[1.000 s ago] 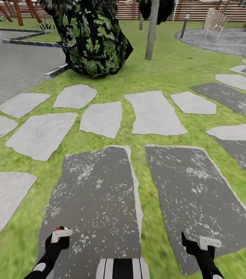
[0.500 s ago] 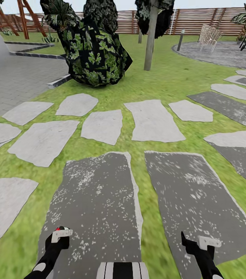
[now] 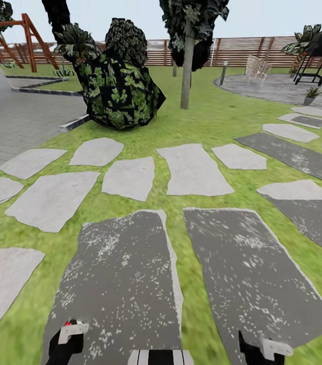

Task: Pick up the pesticide atomizer in the garden and spray insectifuge to fully cover both potted plants in the garden.

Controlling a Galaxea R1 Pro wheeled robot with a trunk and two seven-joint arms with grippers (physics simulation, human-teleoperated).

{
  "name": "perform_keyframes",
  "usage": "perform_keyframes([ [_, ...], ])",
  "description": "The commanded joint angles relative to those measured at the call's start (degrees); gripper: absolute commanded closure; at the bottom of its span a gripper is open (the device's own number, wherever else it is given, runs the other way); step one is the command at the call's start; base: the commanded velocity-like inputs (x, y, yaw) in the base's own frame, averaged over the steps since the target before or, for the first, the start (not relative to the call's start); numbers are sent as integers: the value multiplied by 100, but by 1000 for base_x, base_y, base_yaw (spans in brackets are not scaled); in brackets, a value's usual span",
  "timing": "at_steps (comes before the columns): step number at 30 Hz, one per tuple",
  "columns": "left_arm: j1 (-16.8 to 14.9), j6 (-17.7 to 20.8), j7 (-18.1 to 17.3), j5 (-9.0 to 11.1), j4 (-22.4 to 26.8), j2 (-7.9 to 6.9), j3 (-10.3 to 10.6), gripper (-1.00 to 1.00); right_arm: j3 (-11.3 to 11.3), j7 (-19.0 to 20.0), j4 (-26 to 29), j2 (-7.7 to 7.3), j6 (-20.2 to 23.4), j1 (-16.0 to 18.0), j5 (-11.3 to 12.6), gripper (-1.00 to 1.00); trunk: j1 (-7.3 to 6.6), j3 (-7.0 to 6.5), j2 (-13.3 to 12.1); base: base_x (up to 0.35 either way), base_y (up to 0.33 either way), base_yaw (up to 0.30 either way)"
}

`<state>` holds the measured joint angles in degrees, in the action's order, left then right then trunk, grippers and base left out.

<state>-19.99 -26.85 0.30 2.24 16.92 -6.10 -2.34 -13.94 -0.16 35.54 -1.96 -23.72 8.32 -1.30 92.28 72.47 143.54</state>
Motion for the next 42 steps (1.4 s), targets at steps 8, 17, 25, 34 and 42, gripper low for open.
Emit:
perform_keyframes([
  [8, 432, -381, 19, 313, -23, -105, 6, 100, 3, -2, -1294, -30, -1140, 3, -11, -100, -22, -244, -10, 0, 0, -126],
  [17, 543, -425, 14, 572, -57, -114, 6, 100, 9, -3, -1413, -23, -1231, 4, -10, -100, -45, -522, -22, 0, 0, -106],
  [25, 549, -426, 14, 584, -59, -120, 6, 100, 5, -8, -1410, 10, -1232, 4, 16, -100, -104, -755, -110, 0, 0, -134],
  [34, 549, -426, 14, 593, -64, -114, 6, 100, 10, 3, -1415, 20, -1235, 3, 15, -100, -302, -950, -471, 0, 0, -271],
  [42, 549, -429, 14, 593, -65, -111, 13, 100, 14, -1, -1418, 27, -1240, 3, 8, -100, -434, -1060, -712, 0, 0, -298],
])
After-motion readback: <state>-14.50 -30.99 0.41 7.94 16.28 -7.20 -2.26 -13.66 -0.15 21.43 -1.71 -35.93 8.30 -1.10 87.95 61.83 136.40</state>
